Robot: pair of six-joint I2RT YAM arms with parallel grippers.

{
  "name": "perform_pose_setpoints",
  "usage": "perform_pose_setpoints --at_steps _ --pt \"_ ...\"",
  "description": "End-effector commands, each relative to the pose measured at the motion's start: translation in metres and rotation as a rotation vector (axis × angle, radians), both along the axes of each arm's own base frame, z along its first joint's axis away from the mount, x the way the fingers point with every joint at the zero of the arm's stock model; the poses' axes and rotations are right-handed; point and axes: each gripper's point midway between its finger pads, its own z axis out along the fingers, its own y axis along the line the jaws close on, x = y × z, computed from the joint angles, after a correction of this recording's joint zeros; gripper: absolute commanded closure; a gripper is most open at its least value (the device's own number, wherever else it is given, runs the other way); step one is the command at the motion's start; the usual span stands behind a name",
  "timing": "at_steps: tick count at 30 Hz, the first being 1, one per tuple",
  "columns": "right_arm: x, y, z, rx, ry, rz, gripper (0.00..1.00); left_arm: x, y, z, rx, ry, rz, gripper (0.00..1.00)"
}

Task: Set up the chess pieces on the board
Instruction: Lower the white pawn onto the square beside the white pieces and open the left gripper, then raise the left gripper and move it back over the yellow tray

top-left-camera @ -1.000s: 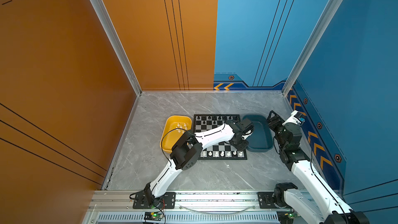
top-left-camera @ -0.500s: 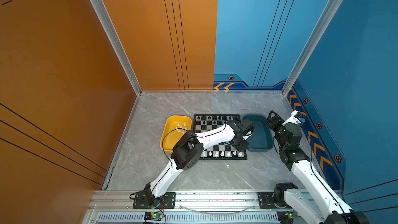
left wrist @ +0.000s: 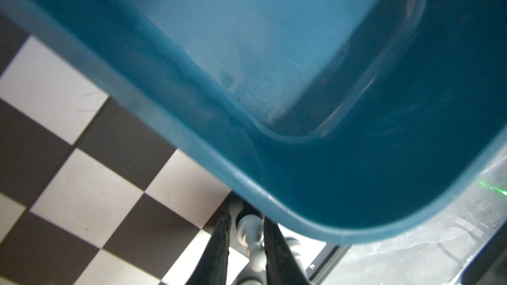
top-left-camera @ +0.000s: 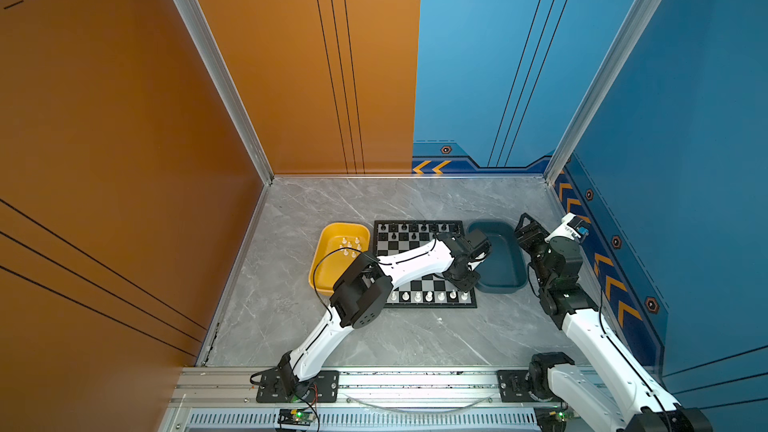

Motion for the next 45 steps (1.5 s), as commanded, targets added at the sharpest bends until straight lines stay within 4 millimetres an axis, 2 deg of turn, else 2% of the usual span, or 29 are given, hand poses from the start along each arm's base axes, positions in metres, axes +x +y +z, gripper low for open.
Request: perform_pose_setpoints --at_steps 1,10,24,33,38,41,45 --pt "-0.003 -0.002 -0.001 0.011 -0.006 -0.003 0.23 0.001 -0.001 0.014 0.004 -0.033 0.015 0.75" --pt "-0.003 -0.001 0.000 0.012 -0.008 0.000 0.23 0.001 -0.002 0.033 -0.031 -0.048 0.015 0.74" --pt "-0.004 -0.001 0.000 0.012 -0.009 0.002 0.23 -0.002 -0.002 0.048 -0.056 -0.056 0.011 0.73" --pt "-0.002 0.000 0.000 0.016 -0.010 0.011 0.23 0.010 0.012 0.081 -0.081 -0.131 0.038 0.73" --pt "0.001 0.003 0.000 0.020 -0.009 0.022 0.23 0.022 0.032 0.098 -0.092 -0.167 0.080 0.73" --pt "0.002 0.003 0.000 0.024 -0.010 0.026 0.23 0.035 0.058 0.102 -0.084 -0.182 0.143 0.73" --pt "0.003 0.005 0.001 0.026 -0.013 0.030 0.23 0.056 0.104 0.101 -0.065 -0.195 0.263 0.73"
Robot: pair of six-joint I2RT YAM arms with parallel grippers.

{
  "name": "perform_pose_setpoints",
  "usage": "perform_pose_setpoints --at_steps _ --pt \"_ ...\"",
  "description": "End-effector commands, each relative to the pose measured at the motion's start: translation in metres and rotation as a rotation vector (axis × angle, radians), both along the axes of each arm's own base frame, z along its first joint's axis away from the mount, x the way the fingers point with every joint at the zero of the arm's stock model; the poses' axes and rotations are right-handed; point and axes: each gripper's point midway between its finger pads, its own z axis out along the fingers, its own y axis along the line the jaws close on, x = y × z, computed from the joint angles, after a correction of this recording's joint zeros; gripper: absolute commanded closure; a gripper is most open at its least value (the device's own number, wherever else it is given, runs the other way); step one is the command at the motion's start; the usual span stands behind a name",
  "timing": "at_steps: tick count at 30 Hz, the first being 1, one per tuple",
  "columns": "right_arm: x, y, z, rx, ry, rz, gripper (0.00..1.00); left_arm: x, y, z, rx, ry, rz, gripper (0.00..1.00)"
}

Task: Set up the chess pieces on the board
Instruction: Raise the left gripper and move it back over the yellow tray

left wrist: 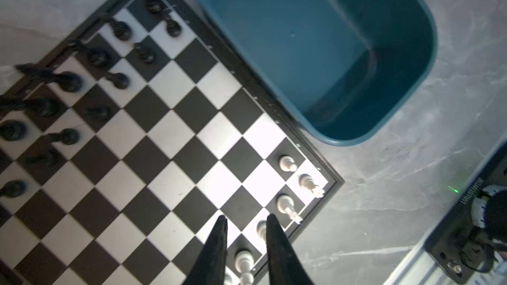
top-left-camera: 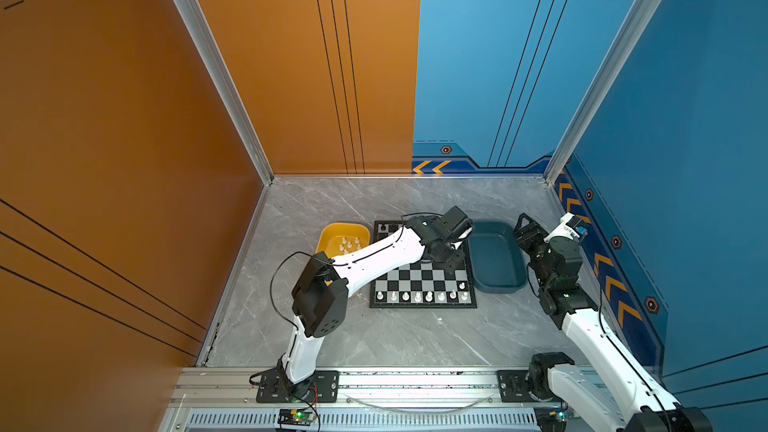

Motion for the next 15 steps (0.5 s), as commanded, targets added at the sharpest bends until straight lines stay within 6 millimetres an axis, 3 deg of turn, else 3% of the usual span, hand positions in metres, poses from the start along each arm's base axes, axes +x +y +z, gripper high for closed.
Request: perform_pose_setpoints --at_steps 1,9,15 --pt "0.002 0.001 0.001 0.012 -0.012 0.011 0.23 0.026 0.047 0.004 0.018 -0.028 0.139 0.73" --pt "0.005 0.004 0.000 0.019 -0.011 0.019 0.24 0.053 0.148 0.001 0.040 -0.058 0.402 0.73" --pt "0.010 0.008 -0.001 0.022 -0.004 0.031 0.24 0.058 0.199 -0.011 0.084 -0.058 0.530 0.72"
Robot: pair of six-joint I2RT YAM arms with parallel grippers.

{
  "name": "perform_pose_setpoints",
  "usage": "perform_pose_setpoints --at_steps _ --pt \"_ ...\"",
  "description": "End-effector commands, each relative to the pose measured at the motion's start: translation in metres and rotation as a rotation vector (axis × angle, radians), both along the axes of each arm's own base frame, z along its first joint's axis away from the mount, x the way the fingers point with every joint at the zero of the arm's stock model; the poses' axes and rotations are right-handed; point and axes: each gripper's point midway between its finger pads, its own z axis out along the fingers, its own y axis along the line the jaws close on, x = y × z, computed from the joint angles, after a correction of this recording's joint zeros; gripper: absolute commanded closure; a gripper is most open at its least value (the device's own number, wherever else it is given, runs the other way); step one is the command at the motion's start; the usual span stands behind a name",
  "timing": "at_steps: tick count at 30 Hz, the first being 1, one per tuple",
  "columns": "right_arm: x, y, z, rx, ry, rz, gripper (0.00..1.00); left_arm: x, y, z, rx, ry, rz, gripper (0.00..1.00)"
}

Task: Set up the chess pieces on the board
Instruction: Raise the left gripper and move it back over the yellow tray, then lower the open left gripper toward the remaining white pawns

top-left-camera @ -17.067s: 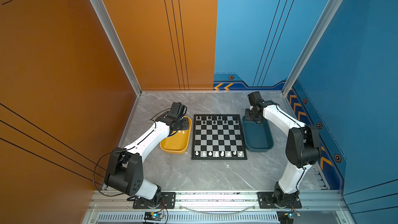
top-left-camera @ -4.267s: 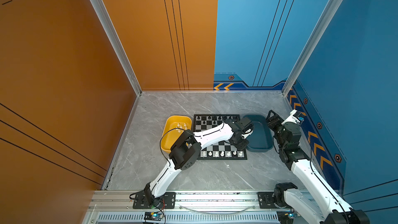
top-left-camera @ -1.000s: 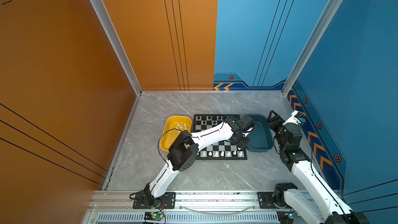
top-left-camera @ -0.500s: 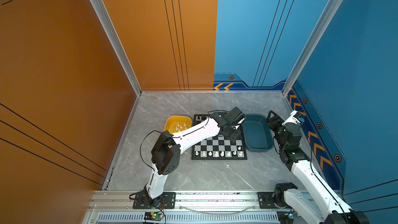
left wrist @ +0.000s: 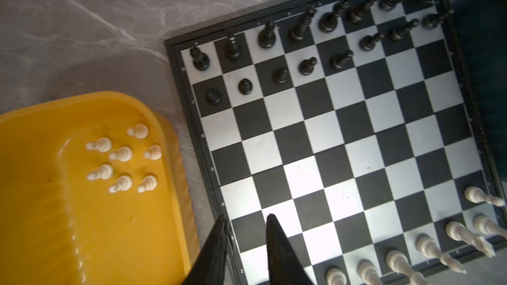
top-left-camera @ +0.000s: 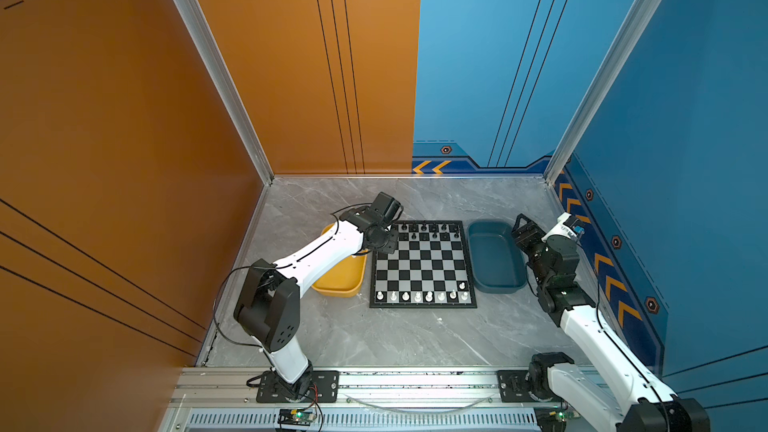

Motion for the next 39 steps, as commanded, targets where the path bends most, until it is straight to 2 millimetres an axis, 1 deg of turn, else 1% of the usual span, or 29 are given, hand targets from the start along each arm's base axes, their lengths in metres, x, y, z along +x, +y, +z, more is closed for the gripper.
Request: perform_pose_setpoints --at_steps 1,4,7,12,16,24,36,39 --pt "0.005 0.007 0.009 0.019 -0.031 0.027 0.24 0.004 0.025 -0.003 0.034 -0.020 0.083 0.72" --pt "0.008 0.011 0.009 0.014 -0.025 0.035 0.24 0.006 0.043 -0.014 0.052 -0.003 0.129 0.72" --pt "0.010 0.012 0.008 0.007 -0.017 0.039 0.24 0.009 0.055 -0.021 0.062 -0.001 0.164 0.72" --pt "0.010 0.011 0.010 0.001 -0.014 0.033 0.24 0.014 0.072 -0.030 0.078 0.009 0.211 0.72" --pt "0.011 0.014 0.010 0.000 -0.013 0.039 0.24 0.016 0.081 -0.039 0.090 0.021 0.233 0.72" --pt "0.016 0.021 0.010 -0.007 -0.005 0.059 0.24 0.019 0.093 -0.055 0.100 0.047 0.264 0.73" --pt "0.019 0.024 0.009 -0.016 -0.001 0.064 0.24 0.029 0.097 -0.078 0.106 0.076 0.284 0.74" --pt "0.020 0.024 0.010 -0.015 -0.004 0.066 0.24 0.030 0.100 -0.081 0.115 0.079 0.295 0.74"
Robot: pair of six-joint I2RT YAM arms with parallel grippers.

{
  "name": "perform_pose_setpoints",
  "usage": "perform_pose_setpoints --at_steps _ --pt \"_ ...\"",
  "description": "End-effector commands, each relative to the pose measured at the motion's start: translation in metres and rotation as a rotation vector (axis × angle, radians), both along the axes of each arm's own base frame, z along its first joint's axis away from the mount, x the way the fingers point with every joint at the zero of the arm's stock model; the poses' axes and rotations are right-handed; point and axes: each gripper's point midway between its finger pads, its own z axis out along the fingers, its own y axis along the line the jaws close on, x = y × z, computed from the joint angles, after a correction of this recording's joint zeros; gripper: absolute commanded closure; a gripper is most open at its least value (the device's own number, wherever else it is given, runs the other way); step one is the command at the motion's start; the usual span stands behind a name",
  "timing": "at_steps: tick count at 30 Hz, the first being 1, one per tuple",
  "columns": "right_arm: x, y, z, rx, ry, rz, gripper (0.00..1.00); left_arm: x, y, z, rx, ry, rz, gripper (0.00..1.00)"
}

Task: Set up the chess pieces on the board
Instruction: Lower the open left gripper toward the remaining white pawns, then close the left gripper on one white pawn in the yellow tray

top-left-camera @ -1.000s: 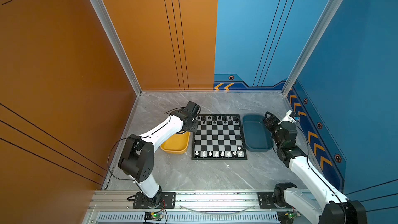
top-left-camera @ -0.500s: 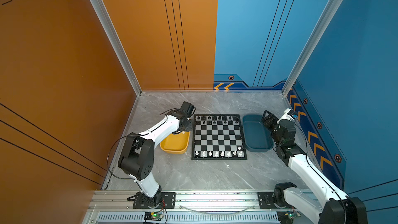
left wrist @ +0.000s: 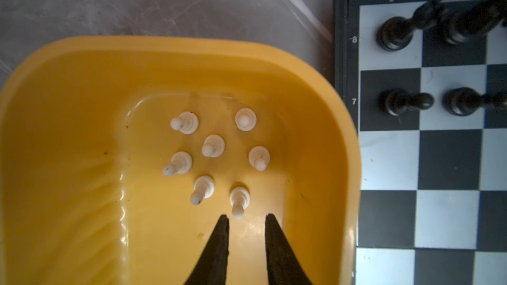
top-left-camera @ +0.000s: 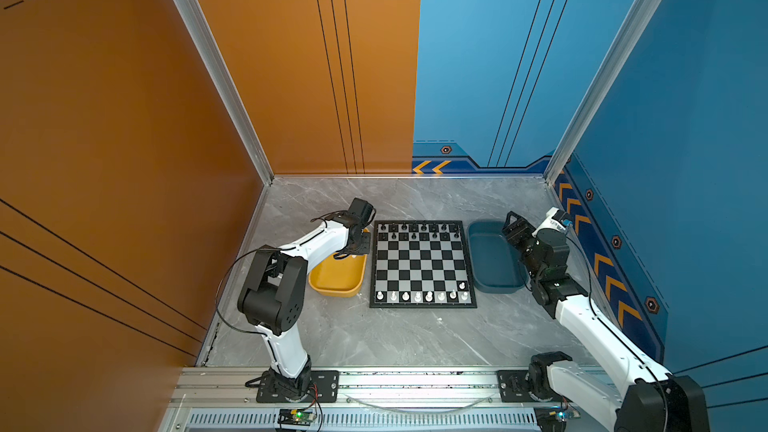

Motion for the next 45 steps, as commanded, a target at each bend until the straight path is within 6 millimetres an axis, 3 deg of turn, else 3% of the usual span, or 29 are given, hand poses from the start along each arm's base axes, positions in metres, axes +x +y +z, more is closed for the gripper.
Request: perform_pose_setpoints --at_steps 1,16,32,45 --pt "0.005 0.004 0.015 -0.007 -0.038 0.015 0.24 0.002 0.010 -0.008 0.023 0.004 0.041 0.74" --pt "0.008 0.005 0.014 -0.010 -0.034 0.021 0.24 0.004 0.015 -0.026 0.038 0.045 0.056 0.74" --pt "0.006 0.004 0.013 -0.014 -0.031 0.016 0.23 0.003 0.012 -0.033 0.035 0.062 0.058 0.79" --pt "0.004 0.003 0.014 -0.017 -0.032 0.011 0.22 0.003 0.005 -0.031 0.045 0.054 0.037 1.00"
